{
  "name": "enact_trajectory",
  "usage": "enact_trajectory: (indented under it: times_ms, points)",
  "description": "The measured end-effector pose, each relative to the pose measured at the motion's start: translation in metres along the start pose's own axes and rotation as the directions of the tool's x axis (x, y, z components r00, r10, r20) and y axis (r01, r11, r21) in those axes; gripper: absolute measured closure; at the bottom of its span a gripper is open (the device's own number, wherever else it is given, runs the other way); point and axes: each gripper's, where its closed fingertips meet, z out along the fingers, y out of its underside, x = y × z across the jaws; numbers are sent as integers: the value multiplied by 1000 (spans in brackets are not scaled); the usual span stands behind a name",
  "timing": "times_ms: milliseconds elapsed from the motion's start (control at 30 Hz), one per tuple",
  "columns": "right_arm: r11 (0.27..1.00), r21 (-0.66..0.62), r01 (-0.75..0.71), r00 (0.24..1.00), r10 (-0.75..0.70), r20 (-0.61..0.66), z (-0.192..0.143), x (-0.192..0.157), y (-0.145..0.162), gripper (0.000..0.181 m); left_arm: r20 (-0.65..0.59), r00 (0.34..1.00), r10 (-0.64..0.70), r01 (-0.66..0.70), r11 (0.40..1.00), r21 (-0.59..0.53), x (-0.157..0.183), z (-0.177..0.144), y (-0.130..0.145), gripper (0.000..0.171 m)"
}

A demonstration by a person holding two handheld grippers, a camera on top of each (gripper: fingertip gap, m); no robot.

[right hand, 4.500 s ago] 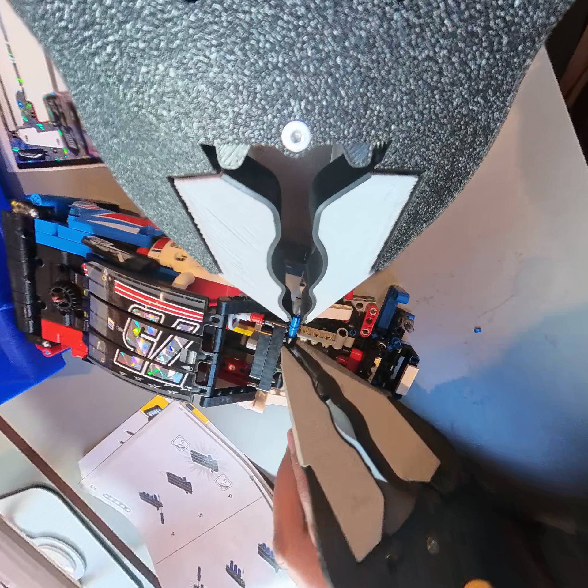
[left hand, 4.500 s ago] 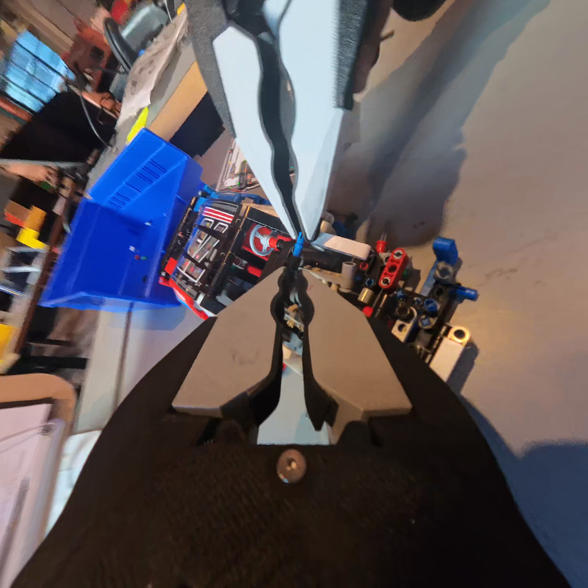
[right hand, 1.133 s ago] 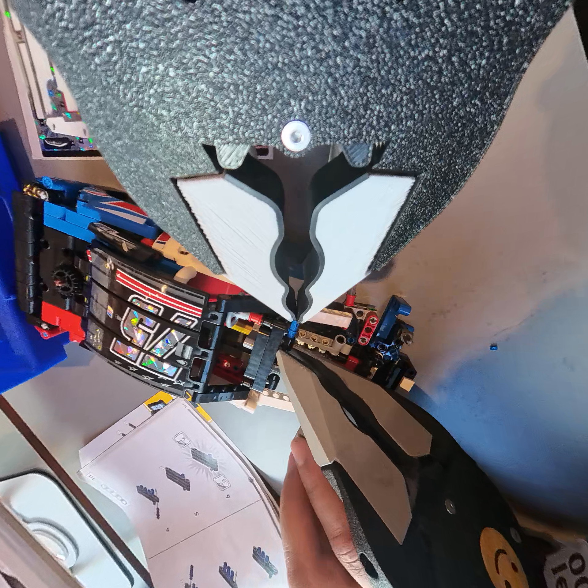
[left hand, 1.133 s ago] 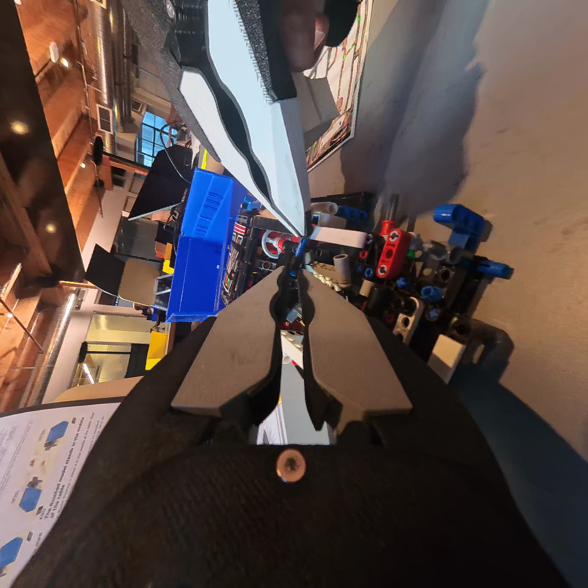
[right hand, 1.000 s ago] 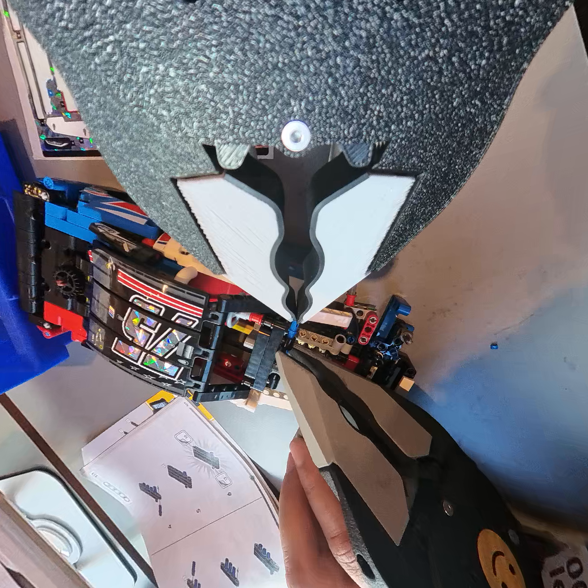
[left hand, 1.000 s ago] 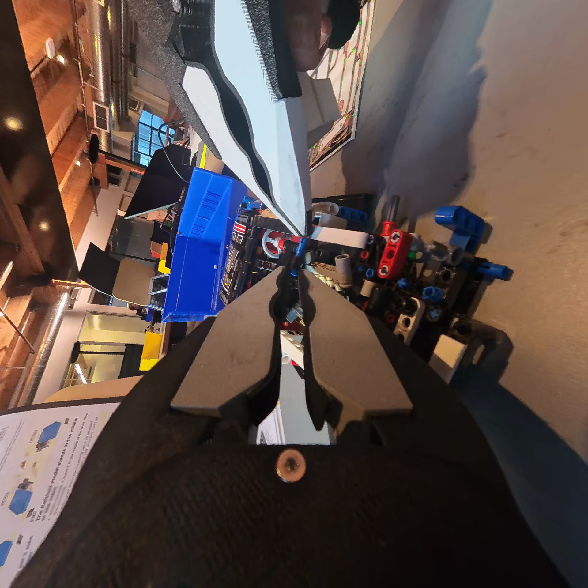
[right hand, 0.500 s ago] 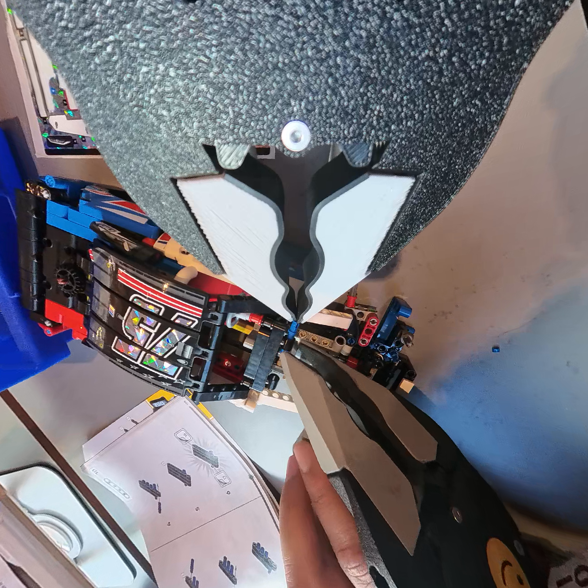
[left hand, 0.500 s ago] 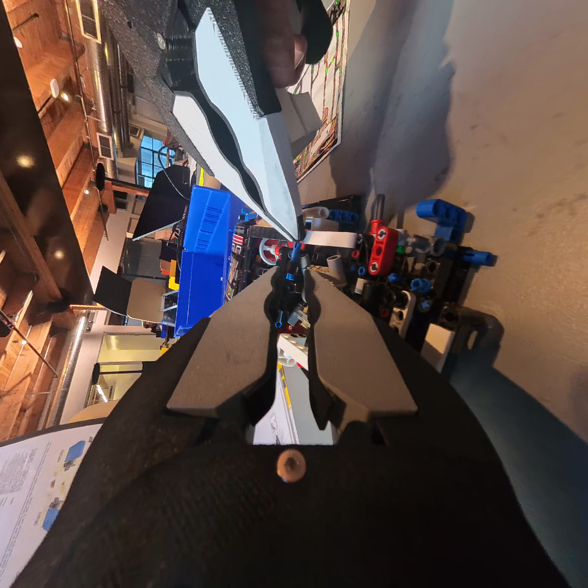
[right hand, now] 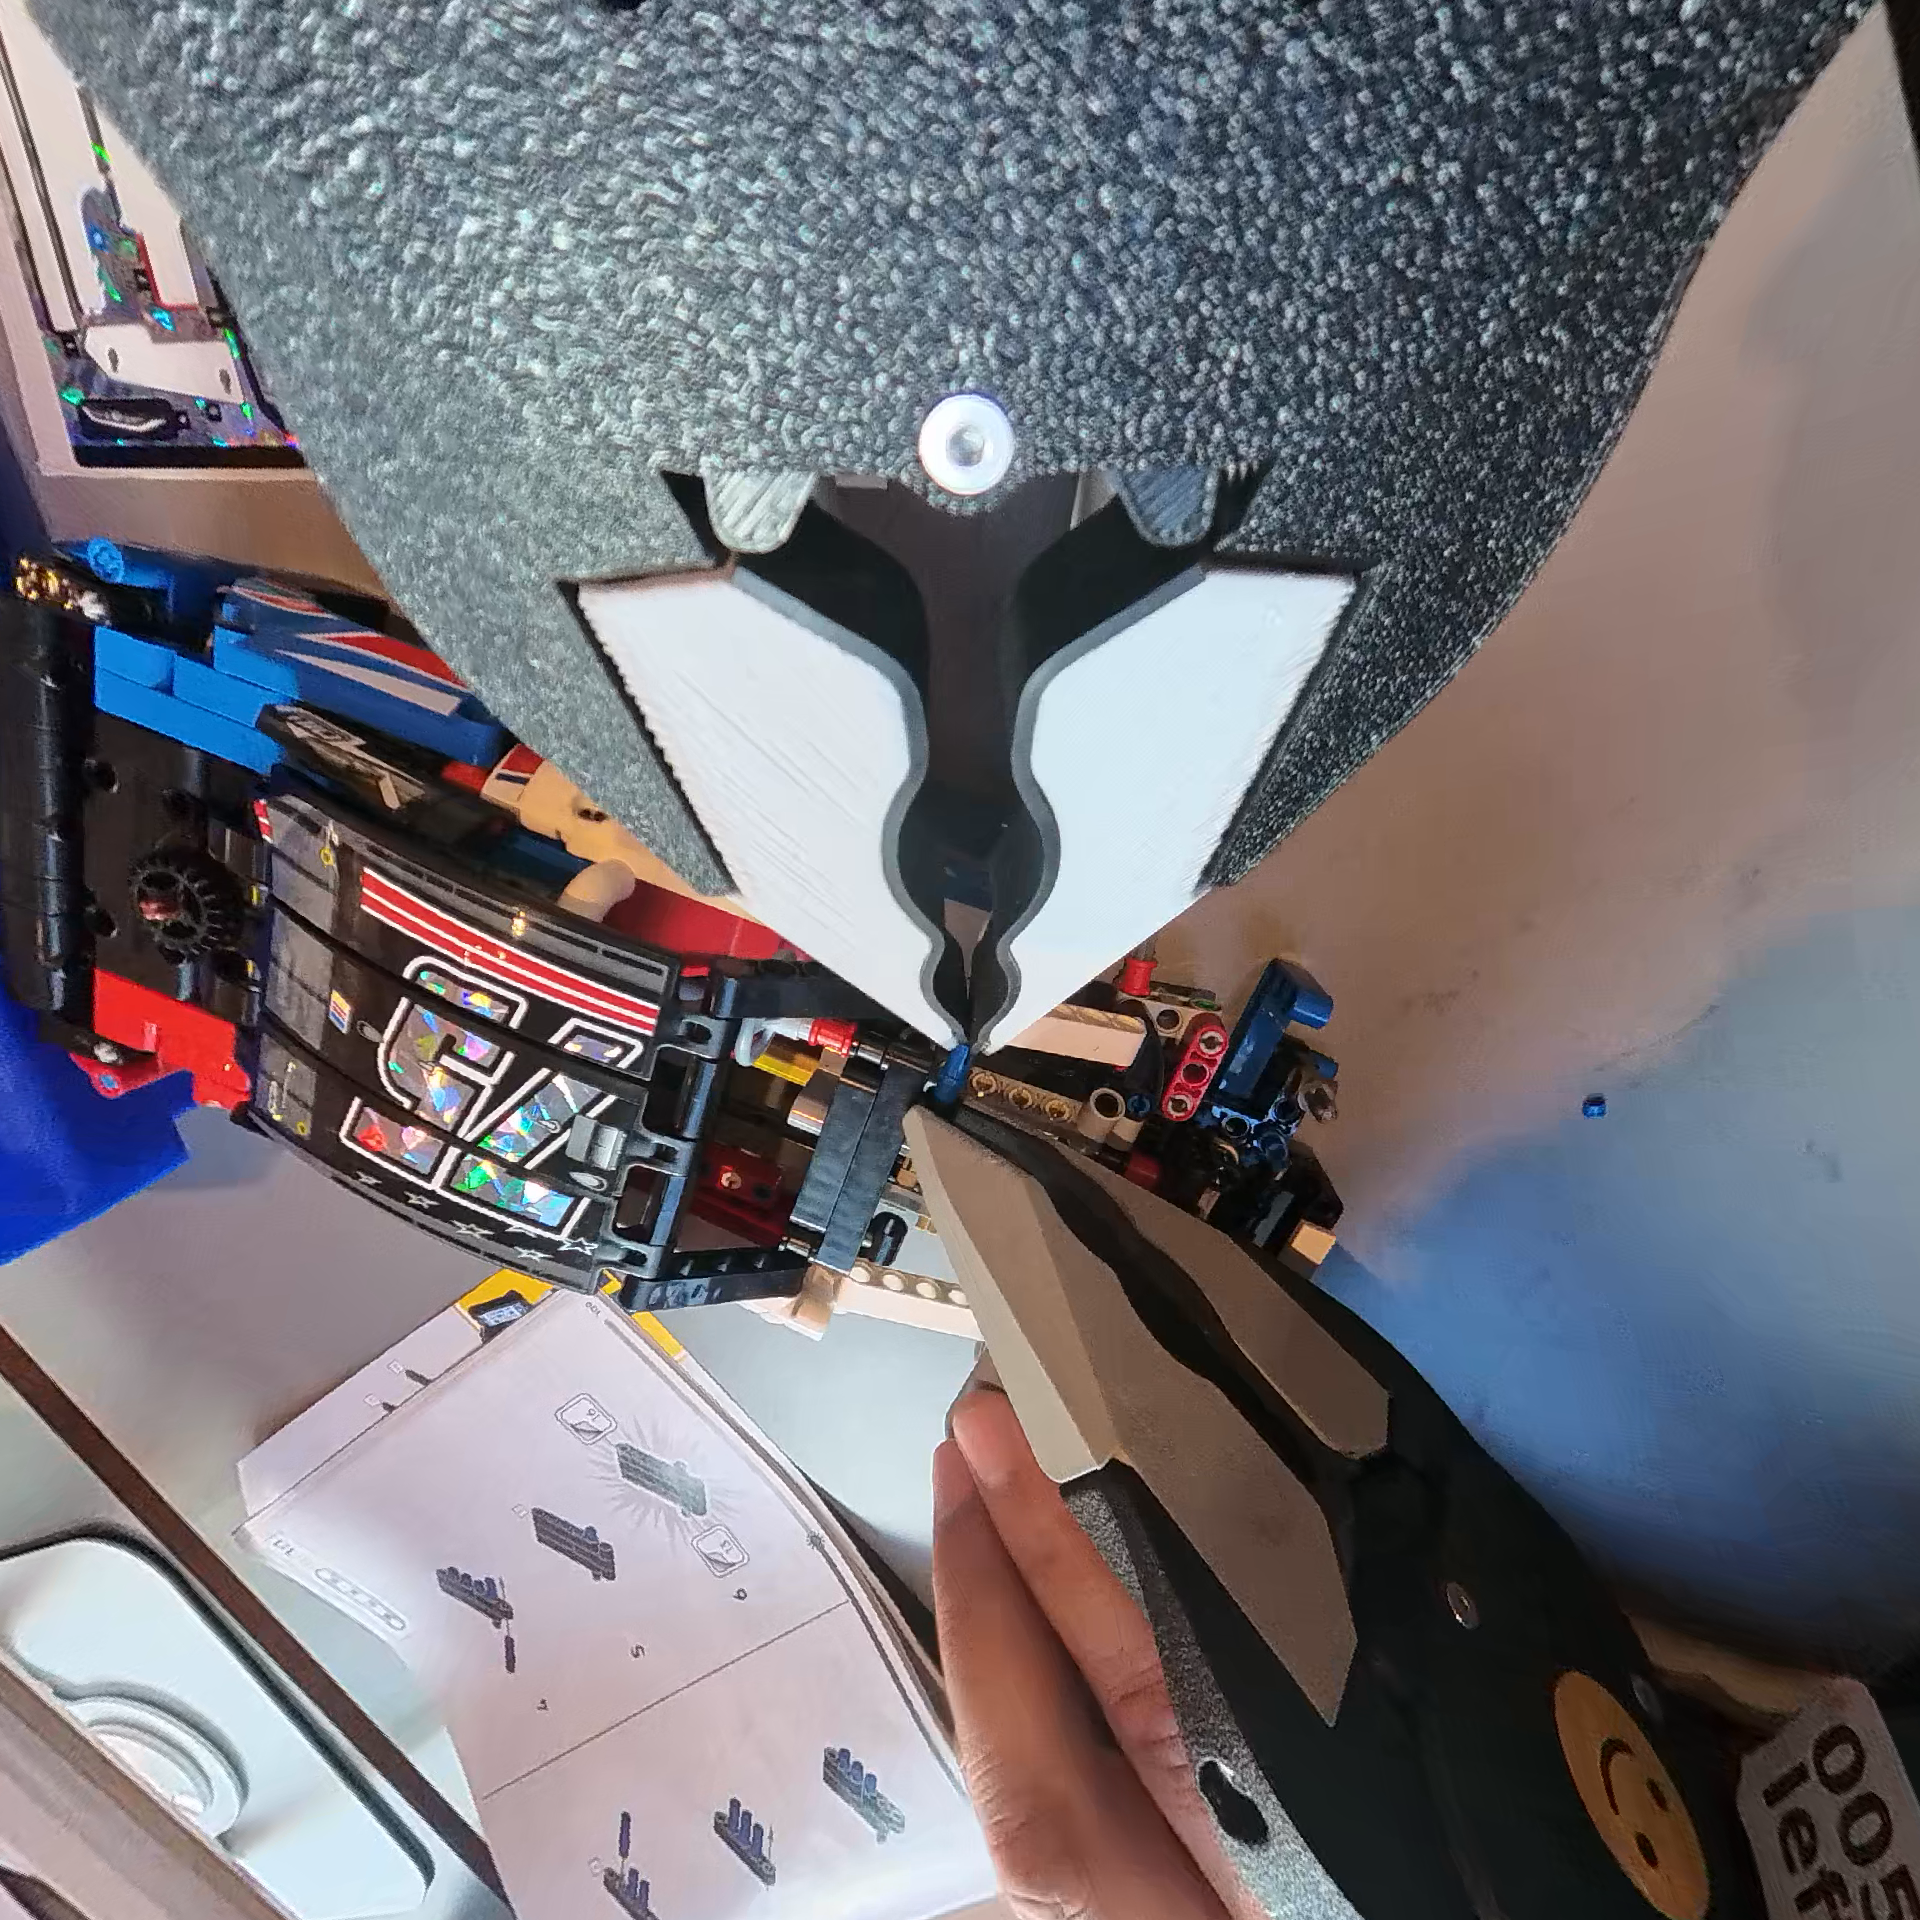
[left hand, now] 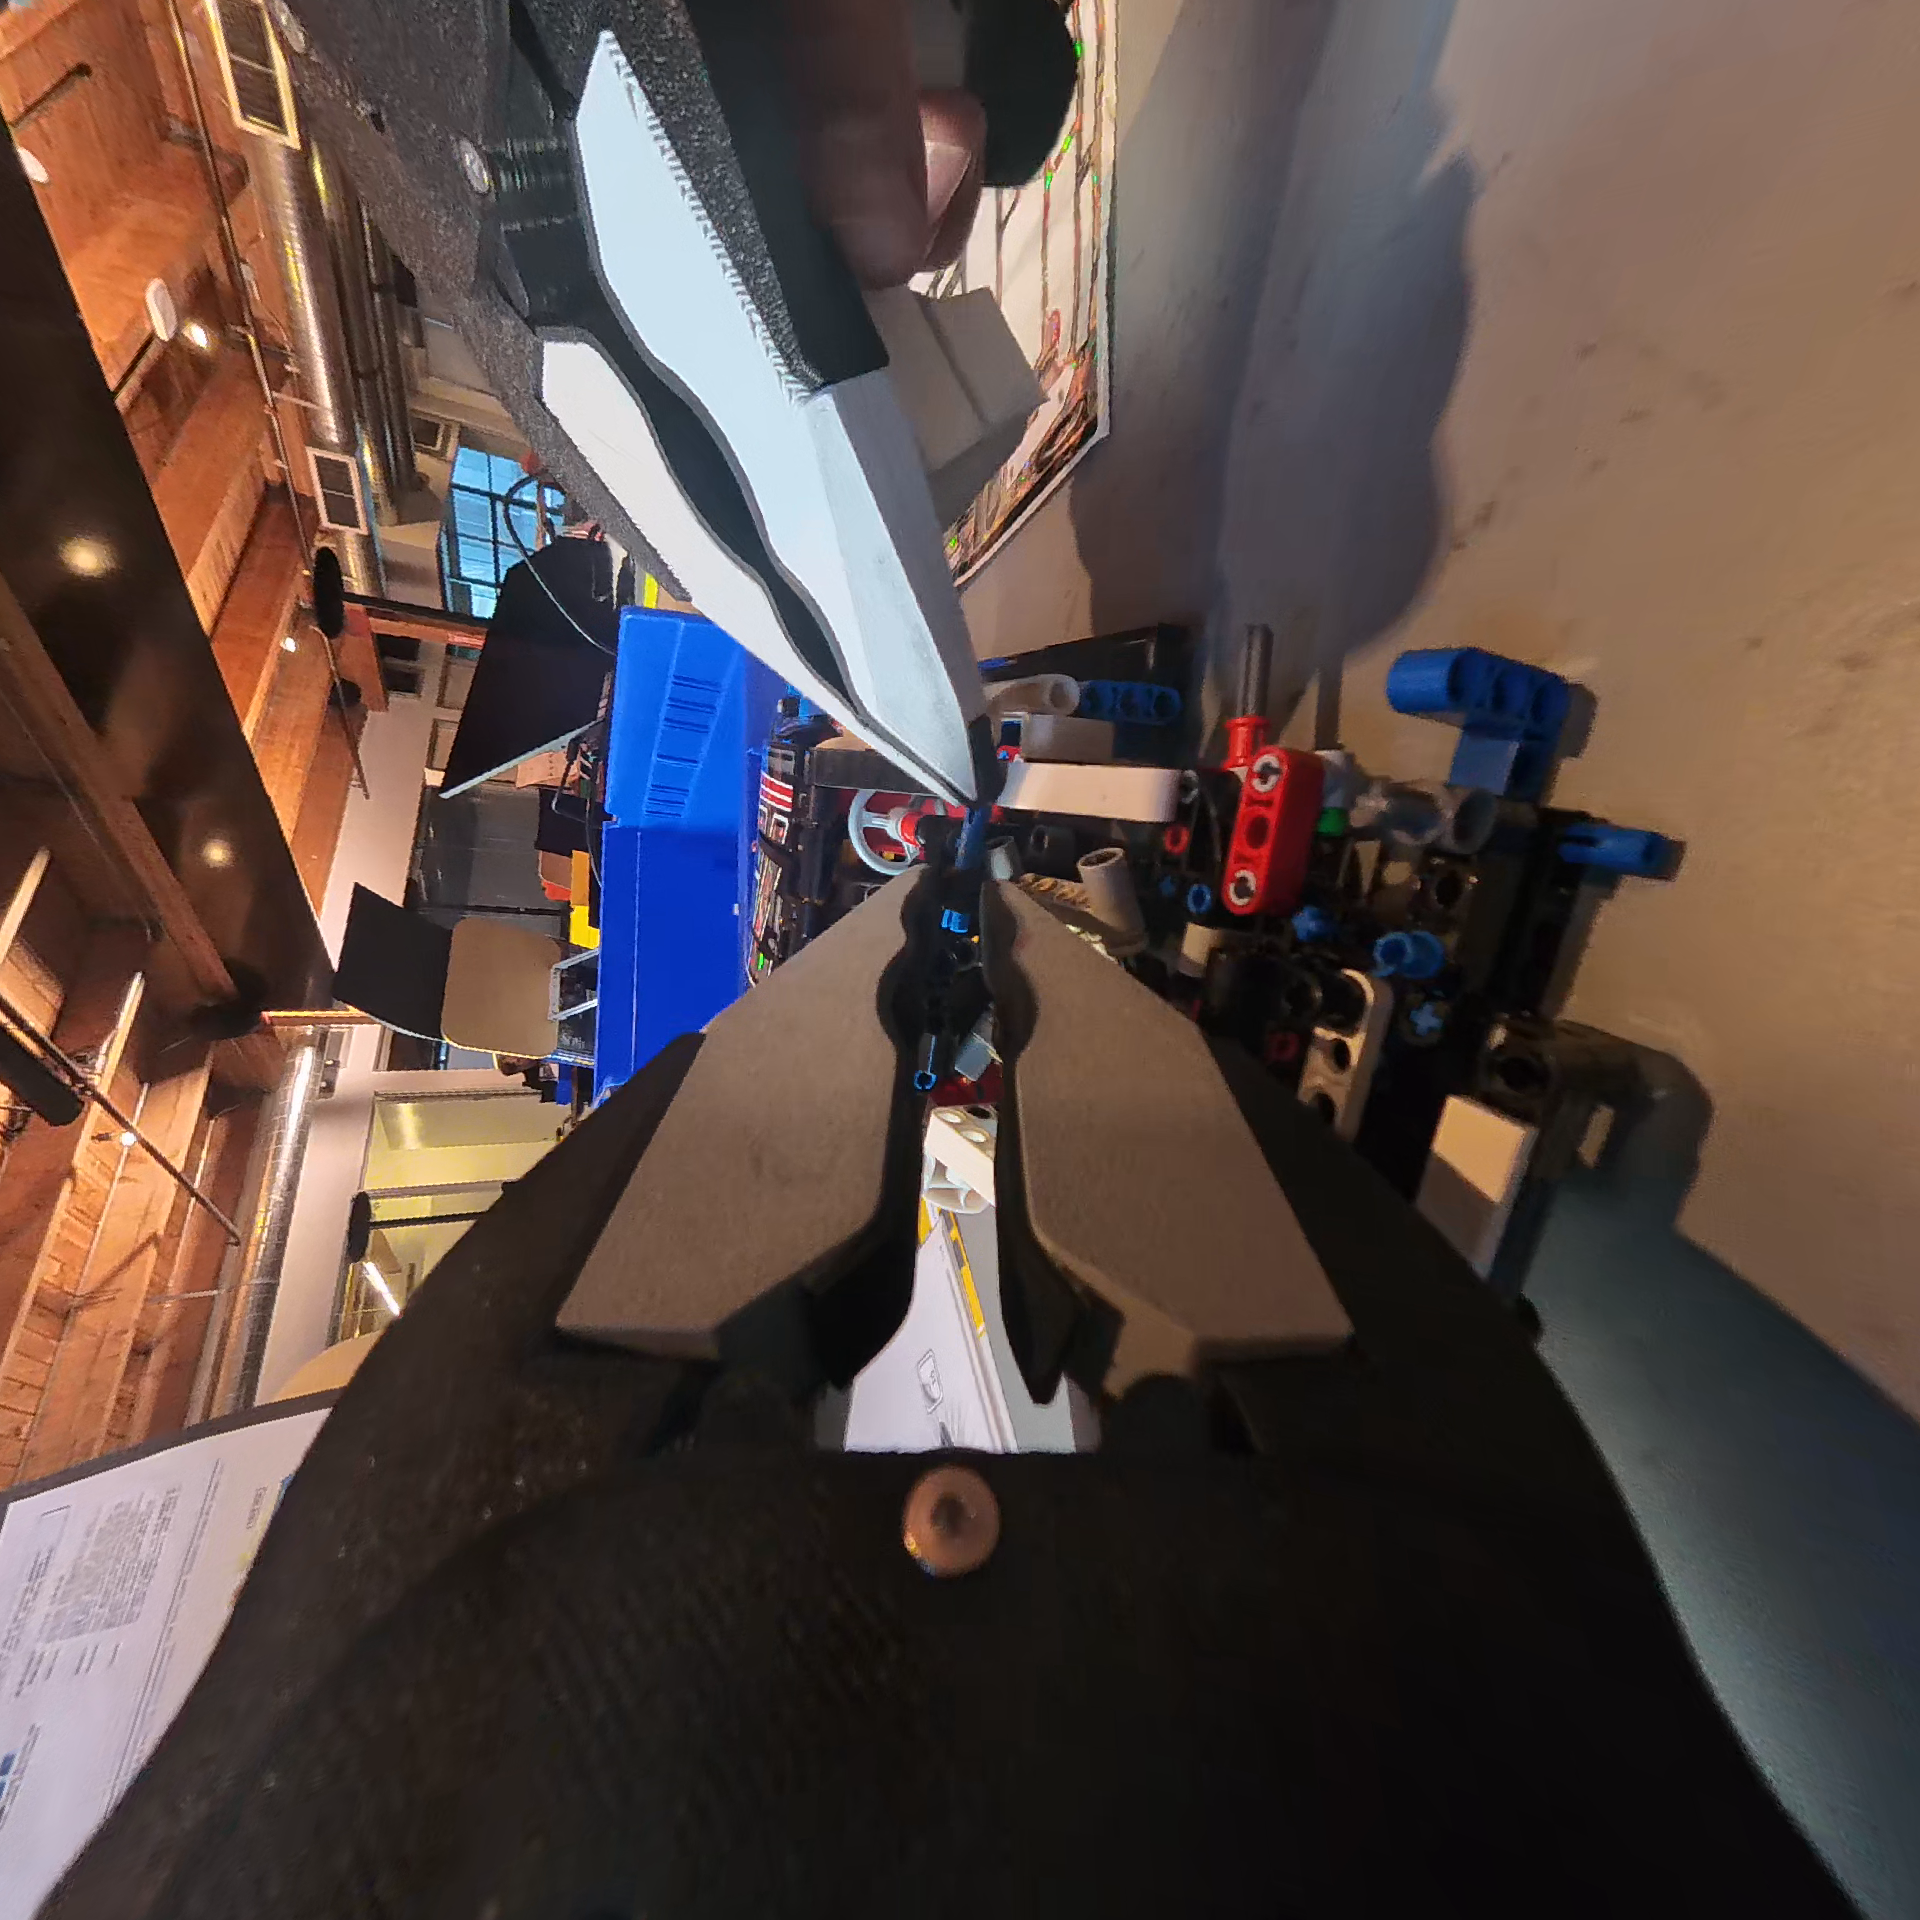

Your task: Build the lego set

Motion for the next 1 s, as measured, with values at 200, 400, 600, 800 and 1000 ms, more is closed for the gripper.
enact_trajectory:
  times_ms: [200,400,600,800,1000]
  points:
    - [1000,0,15,1000,-15,-4,2,1,-1,181,0,1000,-27,27,1000,4,0,-1,1,168]
    - [999,4,45,998,-45,-38,5,4,-5,181,-7,997,-82,82,997,14,0,-1,0,168]
    - [1000,12,4,1000,-4,-7,2,5,-5,181,-7,993,-120,120,992,31,-1,1,0,167]
    - [989,142,-31,1000,31,2,-15,4,-19,181,10,969,-247,244,961,129,-16,-10,-17,154]
    - [942,329,64,978,7,-208,-40,28,-27,175,-50,833,-551,549,812,198,-35,-43,-35,141]
